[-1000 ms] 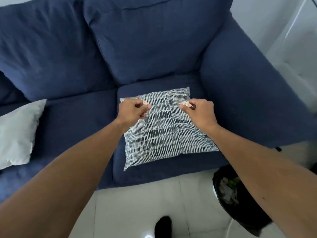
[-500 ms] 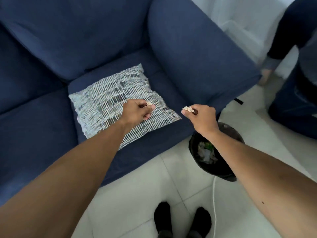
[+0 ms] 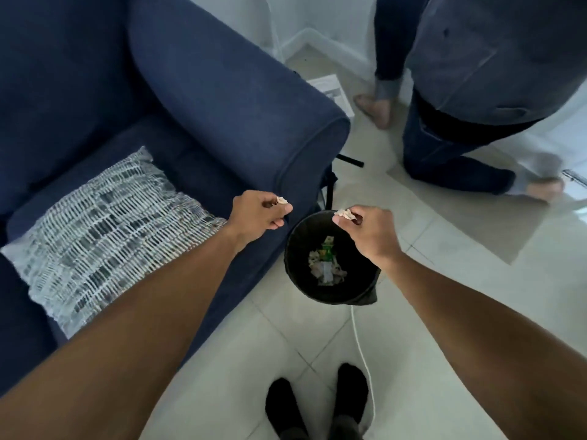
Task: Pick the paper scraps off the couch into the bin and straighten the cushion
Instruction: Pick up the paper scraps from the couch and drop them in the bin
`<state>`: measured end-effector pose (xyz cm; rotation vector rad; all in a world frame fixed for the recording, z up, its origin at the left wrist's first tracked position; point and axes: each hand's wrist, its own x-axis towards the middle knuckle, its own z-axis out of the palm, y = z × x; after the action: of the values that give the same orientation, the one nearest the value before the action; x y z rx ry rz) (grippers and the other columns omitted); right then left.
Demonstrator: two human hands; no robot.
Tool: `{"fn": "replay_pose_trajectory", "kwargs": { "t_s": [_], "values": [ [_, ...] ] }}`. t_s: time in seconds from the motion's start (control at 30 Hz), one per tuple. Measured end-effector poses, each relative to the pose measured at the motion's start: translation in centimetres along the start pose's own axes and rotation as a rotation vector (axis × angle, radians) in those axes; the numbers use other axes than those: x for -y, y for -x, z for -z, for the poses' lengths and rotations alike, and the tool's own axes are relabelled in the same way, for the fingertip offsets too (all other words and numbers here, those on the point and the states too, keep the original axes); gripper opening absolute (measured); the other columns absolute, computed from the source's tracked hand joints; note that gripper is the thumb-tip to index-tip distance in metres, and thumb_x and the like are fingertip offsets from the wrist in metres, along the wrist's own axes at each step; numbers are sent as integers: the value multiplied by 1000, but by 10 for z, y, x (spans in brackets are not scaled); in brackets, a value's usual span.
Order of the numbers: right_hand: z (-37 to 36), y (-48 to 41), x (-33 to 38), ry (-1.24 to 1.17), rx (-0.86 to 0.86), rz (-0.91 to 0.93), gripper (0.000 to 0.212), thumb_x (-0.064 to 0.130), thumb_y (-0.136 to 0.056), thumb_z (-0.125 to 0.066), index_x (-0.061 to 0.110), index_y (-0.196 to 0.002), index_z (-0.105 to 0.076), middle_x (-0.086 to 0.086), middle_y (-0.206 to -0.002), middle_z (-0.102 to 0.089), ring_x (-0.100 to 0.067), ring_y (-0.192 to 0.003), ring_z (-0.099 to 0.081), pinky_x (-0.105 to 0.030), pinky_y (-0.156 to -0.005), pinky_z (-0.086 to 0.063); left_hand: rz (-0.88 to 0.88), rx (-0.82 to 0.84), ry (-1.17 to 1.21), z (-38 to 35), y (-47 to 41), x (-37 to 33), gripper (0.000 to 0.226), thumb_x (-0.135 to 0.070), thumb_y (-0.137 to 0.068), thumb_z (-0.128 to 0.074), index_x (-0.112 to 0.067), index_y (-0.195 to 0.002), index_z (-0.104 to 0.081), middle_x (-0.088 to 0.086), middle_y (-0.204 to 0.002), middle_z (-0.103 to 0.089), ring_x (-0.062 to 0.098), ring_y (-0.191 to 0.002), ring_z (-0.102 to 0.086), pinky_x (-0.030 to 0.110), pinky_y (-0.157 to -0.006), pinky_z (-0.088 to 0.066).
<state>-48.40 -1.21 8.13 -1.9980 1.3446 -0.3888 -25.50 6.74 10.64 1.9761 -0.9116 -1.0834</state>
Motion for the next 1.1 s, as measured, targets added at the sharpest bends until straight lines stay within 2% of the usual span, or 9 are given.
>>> {"fn": "replay_pose_trajectory", "kwargs": {
  "t_s": [0.2,0.3,0.5,0.63,0.73,0.8,0.9,1.0,1.1],
  "values": [
    [24,7,-37,-13,-38,-91,31,39,-90,-71,8,-89,-74,-4,-74,-70,-18,-66,-61,-24,-60,-40,2,96,-16,-51,-9,-13,20,-21,-87,-78,-5,-99,-77,13,-87,-74,6,-67,-69,20,-67,-60],
    [26,7,-51,-29,-56,-116,31,39,-90,-72,8,-93,-76,-2,-73,-68,-16,-63,-58,-23,-59,-37,7,126,-15,-66,-14,-13,20,-20,-87,-78,-5,-99,-77,12,-84,-73,9,-69,-69,24,-72,-62],
    [6,-1,-66,-41,-9,-164,34,40,-89,-72,6,-90,-75,-7,-70,-67,-23,-64,-60,-29,-61,-43,28,132,-28,-78,-29,4,18,-21,-86,-78,-7,-97,-77,12,-83,-72,9,-68,-69,19,-67,-60],
    [-15,-8,-77,-51,28,-178,31,41,-88,-73,13,-76,-68,4,-57,-54,-20,-59,-53,-27,-60,-36,75,129,-41,-81,-39,23,18,-20,-87,-78,-7,-99,-77,14,-90,-74,12,-72,-71,19,-67,-60],
    [-31,-12,-85,-39,60,-186,34,45,-87,-73,14,-73,-65,4,-56,-56,-21,-60,-56,-31,-61,-43,115,129,-56,-82,-47,38,22,-21,-87,-77,-4,-102,-76,15,-96,-74,13,-74,-72,17,-66,-59],
    [-41,-13,-90,-30,88,-204,38,49,-86,-72,11,-83,-72,-3,-68,-68,-25,-70,-66,-38,-70,-54,130,128,-65,-83,-51,46,24,-21,-88,-77,-3,-102,-75,16,-98,-74,12,-73,-72,17,-66,-59],
    [-52,-16,-96,-39,148,-253,46,56,-81,-71,16,-104,-71,-5,-84,-73,-28,-88,-69,-45,-84,-56,139,121,-77,-82,-58,53,23,-21,-88,-76,-2,-101,-75,16,-97,-74,10,-71,-70,17,-66,-59],
    [-58,-18,-99,6,221,-302,83,67,-75,-72,21,-141,-52,-1,-112,-73,-26,-112,-64,-46,-98,-51,143,120,-75,-81,-65,54,21,-21,-88,-76,-3,-101,-75,16,-97,-74,6,-68,-69,14,-63,-57],
    [-60,-21,-101,48,227,-321,99,73,-70,-71,23,-150,-39,-3,-129,-66,-28,-121,-59,-48,-101,-49,139,120,-77,-80,-69,53,24,-21,-89,-75,-1,-102,-74,17,-98,-75,6,-68,-69,15,-63,-57]
  ]
}}
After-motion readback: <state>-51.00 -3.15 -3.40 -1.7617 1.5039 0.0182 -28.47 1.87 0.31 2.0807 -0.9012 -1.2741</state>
